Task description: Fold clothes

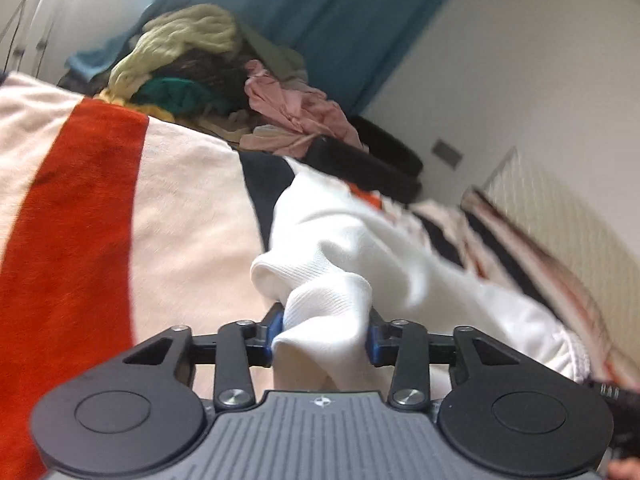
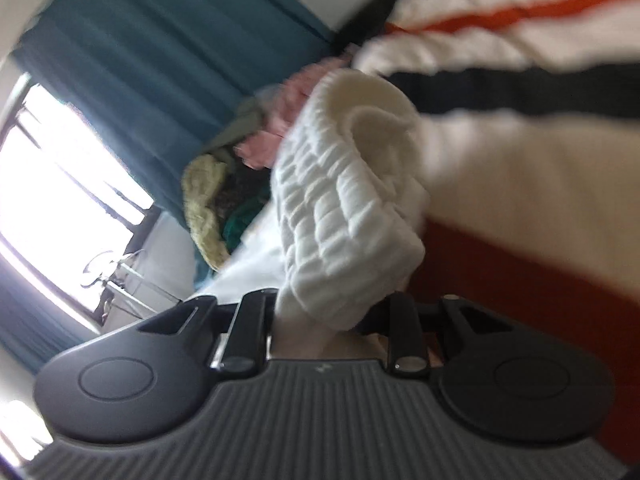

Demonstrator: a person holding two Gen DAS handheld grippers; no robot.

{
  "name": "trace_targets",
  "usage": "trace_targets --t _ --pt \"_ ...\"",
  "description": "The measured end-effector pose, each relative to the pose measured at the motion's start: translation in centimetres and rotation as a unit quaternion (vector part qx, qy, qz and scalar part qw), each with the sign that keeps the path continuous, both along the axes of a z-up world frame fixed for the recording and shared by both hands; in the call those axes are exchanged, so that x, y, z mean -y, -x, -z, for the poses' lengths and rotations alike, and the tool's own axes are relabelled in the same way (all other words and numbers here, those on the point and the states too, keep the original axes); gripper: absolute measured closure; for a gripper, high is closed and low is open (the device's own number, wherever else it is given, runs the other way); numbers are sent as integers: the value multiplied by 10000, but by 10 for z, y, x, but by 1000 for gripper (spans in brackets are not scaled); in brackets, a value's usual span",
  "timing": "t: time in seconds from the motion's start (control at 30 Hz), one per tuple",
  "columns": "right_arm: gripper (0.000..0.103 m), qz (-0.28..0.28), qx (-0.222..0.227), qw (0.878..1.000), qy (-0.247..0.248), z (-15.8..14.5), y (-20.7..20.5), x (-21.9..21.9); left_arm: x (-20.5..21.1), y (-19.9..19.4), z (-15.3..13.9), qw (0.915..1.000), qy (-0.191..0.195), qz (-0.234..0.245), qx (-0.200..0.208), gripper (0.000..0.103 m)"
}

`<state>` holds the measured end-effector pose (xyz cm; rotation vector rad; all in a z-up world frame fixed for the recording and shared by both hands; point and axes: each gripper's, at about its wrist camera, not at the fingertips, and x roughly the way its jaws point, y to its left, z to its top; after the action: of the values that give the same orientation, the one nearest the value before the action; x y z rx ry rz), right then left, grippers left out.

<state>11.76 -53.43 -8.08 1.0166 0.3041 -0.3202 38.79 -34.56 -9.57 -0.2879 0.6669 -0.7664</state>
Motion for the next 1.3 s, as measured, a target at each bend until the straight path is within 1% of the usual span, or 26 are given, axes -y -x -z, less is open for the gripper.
trace_targets --t 0.07,0.13,0.2,0.27,0.3,0.43,0.53,0.63,0.67,0.73,0.8,0.87,0.93,0.97,1.0,1.03,1.07,1.1,1.13,1.2,1.23,1.3 --pt "67 128 -216 9989 -390 21 7 -4 -2 6 4 9999 -129 20 -81 59" --pt "64 305 -286 9951 -898 31 15 -5 -4 15 -7 9996 -258 5 -122 60" --pt "63 537 -419 9904 -1199 22 23 -9 -6 27 -22 9991 -416 25 -104 59" --pt "63 716 -643 9880 -1209 1 33 -15 -11 44 -43 9984 -564 76 -68 51" --pt "64 727 -754 9874 -1185 -11 37 -18 -14 52 -53 9980 -617 97 -71 51" --pt "64 415 -1001 9923 -603 -67 54 -37 -35 97 -106 9982 -585 152 2 49" --pt "64 237 -1055 9941 -91 -109 72 -56 -47 137 -149 9964 -694 338 340 46" --pt "64 25 -1030 9939 384 -146 91 -68 -54 180 -188 9909 -940 522 808 35" --pt "64 -42 -1011 9935 519 -158 98 -73 -58 193 -200 9896 -960 534 929 31" --pt "64 -171 -969 9921 783 -181 111 -84 -69 220 -222 9889 -911 542 1042 30" --pt "64 -268 -973 9894 1041 -203 125 -100 -81 243 -242 9890 -898 423 1099 23" --pt "64 -359 -963 9863 1292 -224 139 -117 -94 265 -259 9877 -895 315 1239 16" --pt "63 -497 -899 9820 1585 -242 151 -133 -106 285 -276 9857 -941 250 1372 13" --pt "63 -557 -871 9796 1721 -249 157 -141 -112 295 -284 9849 -962 219 1422 6" --pt "51 -589 -833 9773 1858 -255 163 -150 -118 304 -291 9846 -959 185 1452 1" --pt "42 -616 -793 9747 1995 -262 169 -158 -125 313 -297 9842 -934 154 1496 0" --pt "22 -603 -746 9708 2198 -268 176 -167 -132 322 -302 9838 -905 165 1539 0" --pt "12 -573 -675 9658 2435 -274 183 -177 -138 331 -307 9834 -877 176 1582 0" --pt "13 -526 -630 9595 2696 -279 190 -187 -145 340 -312 9829 -849 188 1624 0" --pt "9 -502 -597 9484 3073 -288 203 -205 -157 359 -318 9805 -821 181 1775 0" --pt "9 -493 -592 9456 3161 -290 208 -213 -163 368 -321 9792 -807 177 1851 0" --pt "9 -504 -535 9440 3215 -293 220 -227 -176 388 -326 9772 -728 172 1989 0"
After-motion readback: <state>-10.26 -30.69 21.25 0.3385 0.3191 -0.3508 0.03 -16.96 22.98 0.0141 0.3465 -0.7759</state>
